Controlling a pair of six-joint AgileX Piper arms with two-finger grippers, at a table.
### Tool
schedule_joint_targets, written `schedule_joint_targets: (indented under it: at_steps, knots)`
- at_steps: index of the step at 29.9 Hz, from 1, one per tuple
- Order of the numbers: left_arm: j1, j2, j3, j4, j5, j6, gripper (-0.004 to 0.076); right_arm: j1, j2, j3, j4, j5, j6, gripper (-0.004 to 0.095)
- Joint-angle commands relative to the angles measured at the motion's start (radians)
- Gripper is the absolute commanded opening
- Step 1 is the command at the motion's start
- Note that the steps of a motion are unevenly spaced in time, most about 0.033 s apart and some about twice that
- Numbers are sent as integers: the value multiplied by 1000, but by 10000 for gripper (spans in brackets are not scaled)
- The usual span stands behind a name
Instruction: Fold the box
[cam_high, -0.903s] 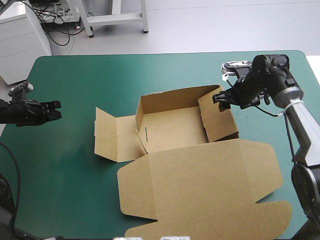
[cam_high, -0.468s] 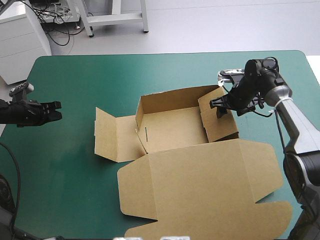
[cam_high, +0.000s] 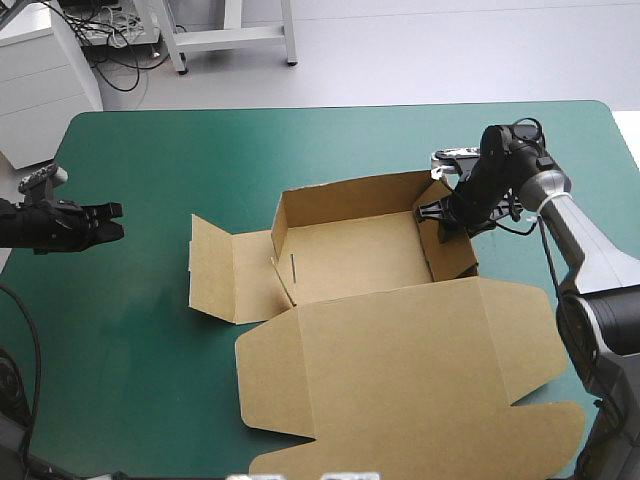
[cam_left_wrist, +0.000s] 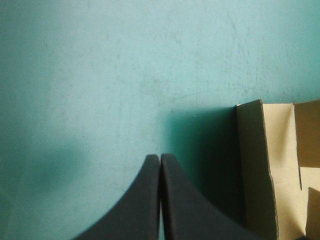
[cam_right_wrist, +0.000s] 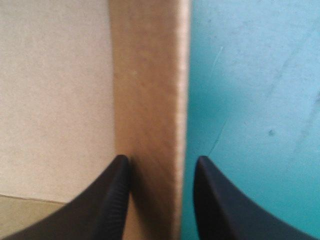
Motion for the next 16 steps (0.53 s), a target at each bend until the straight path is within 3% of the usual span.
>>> schedule_joint_targets:
  at_steps: [1,10,16]
  knots:
    - [-2,-43,-25,-45,-4,3,-32,-3,-53,-23,-3,16,-16,6]
    - [-2,-43,-25,-45,-11,3,-32,-3,-80,-34,-13,16,-65,-8]
    - [-2,-43,-25,-75,-11,3,-32,-11,-250,-51,-106,16,-57,-8]
